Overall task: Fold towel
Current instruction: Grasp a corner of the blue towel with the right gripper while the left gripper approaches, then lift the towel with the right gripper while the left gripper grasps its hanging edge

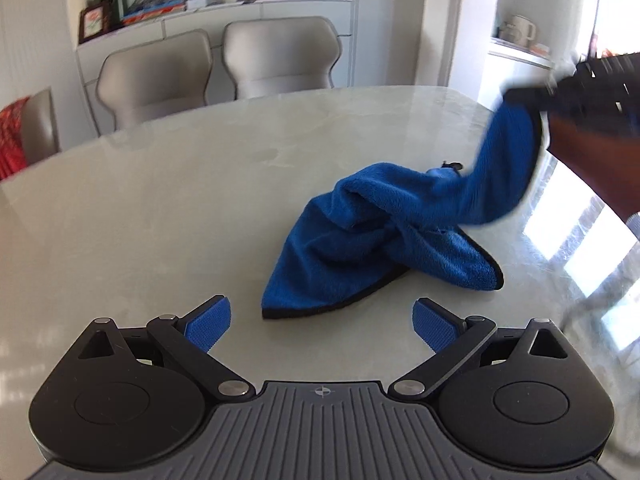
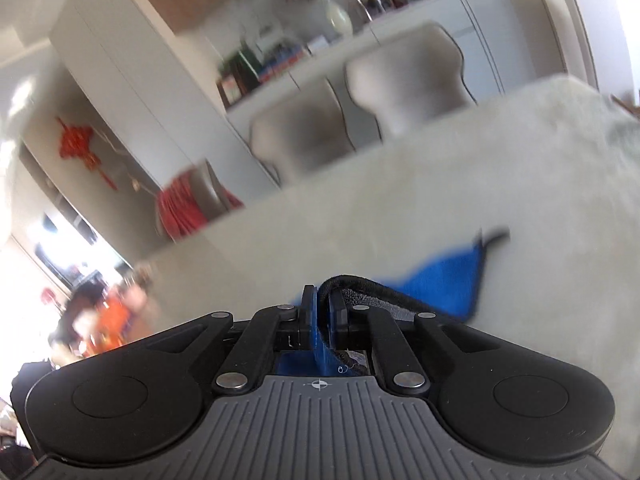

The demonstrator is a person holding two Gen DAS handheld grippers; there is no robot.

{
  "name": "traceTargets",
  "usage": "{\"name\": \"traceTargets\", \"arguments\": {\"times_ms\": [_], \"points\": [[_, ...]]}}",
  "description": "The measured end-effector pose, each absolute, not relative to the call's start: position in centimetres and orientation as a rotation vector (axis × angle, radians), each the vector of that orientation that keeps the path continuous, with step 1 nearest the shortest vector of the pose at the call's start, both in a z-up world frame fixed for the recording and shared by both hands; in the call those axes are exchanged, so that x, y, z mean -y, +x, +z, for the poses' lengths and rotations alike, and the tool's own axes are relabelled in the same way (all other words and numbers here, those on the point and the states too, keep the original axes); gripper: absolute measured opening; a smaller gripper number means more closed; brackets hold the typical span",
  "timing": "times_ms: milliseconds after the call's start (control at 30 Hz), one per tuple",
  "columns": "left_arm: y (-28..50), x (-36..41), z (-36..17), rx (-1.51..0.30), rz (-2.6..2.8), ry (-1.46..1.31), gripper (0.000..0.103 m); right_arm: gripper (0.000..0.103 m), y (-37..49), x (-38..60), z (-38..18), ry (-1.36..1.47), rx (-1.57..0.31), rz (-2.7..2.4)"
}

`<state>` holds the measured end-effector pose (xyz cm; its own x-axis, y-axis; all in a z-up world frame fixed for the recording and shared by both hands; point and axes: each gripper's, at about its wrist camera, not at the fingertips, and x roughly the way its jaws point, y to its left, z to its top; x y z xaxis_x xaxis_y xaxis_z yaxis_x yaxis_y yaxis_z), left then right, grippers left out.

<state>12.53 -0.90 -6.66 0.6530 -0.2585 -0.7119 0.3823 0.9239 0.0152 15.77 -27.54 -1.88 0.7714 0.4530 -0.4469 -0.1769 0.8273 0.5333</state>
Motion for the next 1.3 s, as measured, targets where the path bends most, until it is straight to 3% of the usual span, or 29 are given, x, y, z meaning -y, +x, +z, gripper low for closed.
{"name": "traceTargets", "arguments": {"times_ms": [233,700,767,933,967,1067,1300], "points": [[14.1,3.4,-8.7,-0.781,-0.467,0.334,0.099,0.006,20.5,29.5,-0.7,0.406,-0.558,0.279],[16.2,4.2,-12.1,-0.880,-0.569,0.407,0.087,0.007,22.5,32.0,-3.4,0.392,-0.634,0.225],[16.4,4.3,-12.5,-0.895,-0.571,0.419,0.073,0.007,22.2,32.0,-3.4,0.390,-0.640,0.231],[17.3,3.8,-12.7,-0.901,-0.575,0.405,0.052,0.008,22.0,31.9,-3.5,0.398,-0.645,0.238],[17.5,3.7,-12.7,-0.907,-0.577,0.396,0.033,0.008,22.0,31.9,-3.5,0.400,-0.646,0.239],[18.3,3.1,-12.3,-0.919,-0.579,0.372,0.010,0.008,21.9,32.1,-3.2,0.411,-0.639,0.239],[19.2,-0.5,-7.3,-0.845,-0.521,0.192,0.008,0.008,20.9,33.3,-1.1,0.435,-0.569,0.234]]}}
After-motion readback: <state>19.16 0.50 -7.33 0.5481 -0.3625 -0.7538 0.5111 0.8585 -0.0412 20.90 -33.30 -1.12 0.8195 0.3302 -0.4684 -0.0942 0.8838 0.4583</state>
